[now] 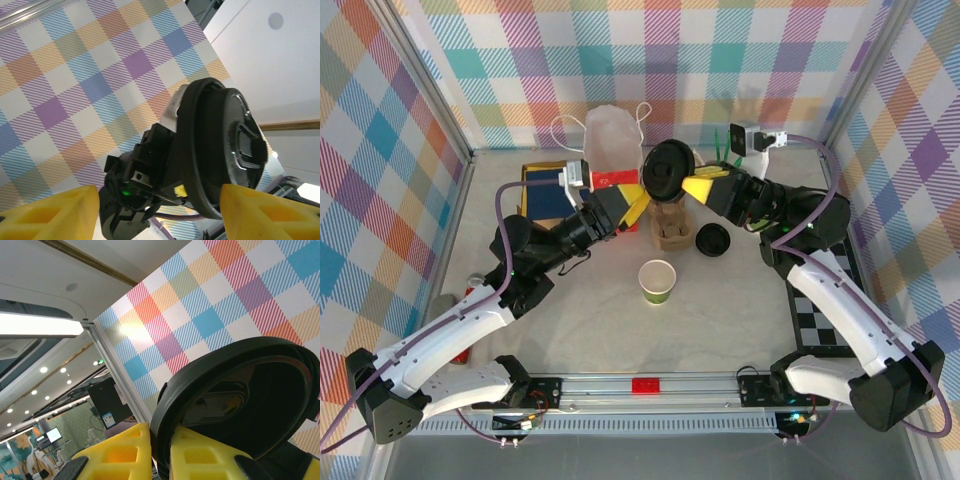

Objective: Pack the takeout coffee

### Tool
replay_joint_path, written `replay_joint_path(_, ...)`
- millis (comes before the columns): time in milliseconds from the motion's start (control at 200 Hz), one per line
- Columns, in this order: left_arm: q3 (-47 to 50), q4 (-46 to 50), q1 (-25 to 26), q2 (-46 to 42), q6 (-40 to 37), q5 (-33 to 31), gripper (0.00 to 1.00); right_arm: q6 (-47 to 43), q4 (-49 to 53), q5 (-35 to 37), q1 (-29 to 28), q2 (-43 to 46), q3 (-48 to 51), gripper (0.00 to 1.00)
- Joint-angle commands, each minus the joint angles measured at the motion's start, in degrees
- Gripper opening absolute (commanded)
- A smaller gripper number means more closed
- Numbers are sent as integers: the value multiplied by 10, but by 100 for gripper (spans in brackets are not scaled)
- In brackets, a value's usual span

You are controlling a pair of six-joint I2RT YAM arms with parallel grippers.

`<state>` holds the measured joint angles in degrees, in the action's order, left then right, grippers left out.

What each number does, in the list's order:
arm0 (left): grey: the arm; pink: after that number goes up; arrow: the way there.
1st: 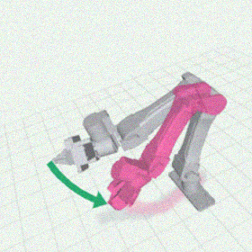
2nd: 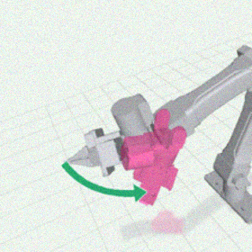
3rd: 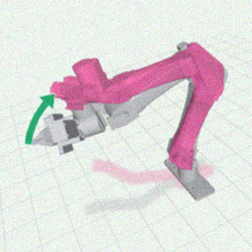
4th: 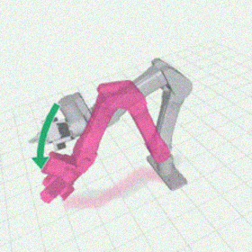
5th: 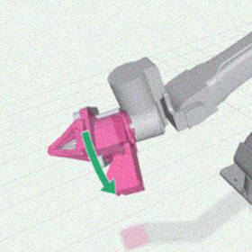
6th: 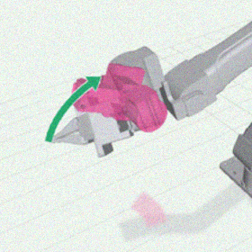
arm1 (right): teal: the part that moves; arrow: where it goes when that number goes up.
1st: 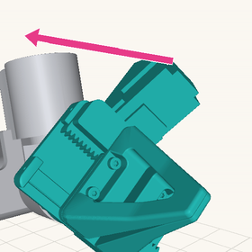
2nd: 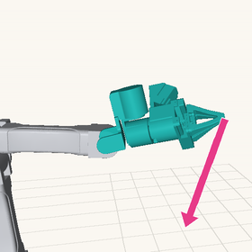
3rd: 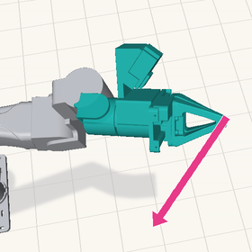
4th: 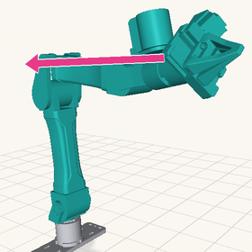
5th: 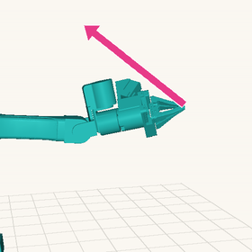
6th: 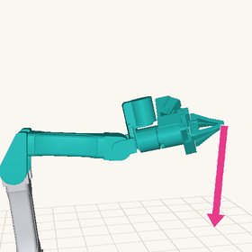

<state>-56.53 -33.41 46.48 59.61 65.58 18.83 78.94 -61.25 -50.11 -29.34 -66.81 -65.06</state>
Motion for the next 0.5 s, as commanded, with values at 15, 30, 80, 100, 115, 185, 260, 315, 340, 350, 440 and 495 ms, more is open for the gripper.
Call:
replay_joint_path(15, -20, -38, 9, -3, 8, 0, 64, 9, -45, 12, -5, -1, 5, 12)
replay_joint_path(30, -20, -38, 9, -4, 8, 0, 64, 10, -47, 12, -5, -1, 5, 12)
replay_joint_path(80, -20, -38, 10, -4, 8, 0, 62, 14, -52, 13, -5, -4, 6, 12)
replay_joint_path(100, -20, -39, 9, -4, 8, 0, 62, 15, -55, 14, -6, -5, 7, 12)
replay_joint_path(115, -20, -39, 10, -4, 9, 0, 62, 17, -57, 14, -5, -6, 7, 12)
replay_joint_path(185, -20, -42, 9, -3, 10, 0, 60, 22, -66, 17, -6, -9, 7, 12)
replay_joint_path(260, -17, -45, 10, -3, 11, -1, 58, 28, -72, 17, -7, -12, 8, 12)
replay_joint_path(315, -17, -50, 10, -2, 13, -1, 56, 30, -76, 19, -8, -14, 9, 12)
replay_joint_path(340, -17, -50, 10, -2, 13, -1, 56, 30, -77, 19, -8, -15, 10, 12)
replay_joint_path(350, -17, -51, 10, -2, 14, -2, 56, 30, -78, 19, -9, -15, 11, 12)
replay_joint_path(440, -16, -57, 10, 0, 16, -3, 54, 31, -84, 22, -12, -17, 15, 12)
replay_joint_path(495, -16, -60, 10, 1, 19, -3, 53, 30, -87, 22, -14, -18, 18, 12)
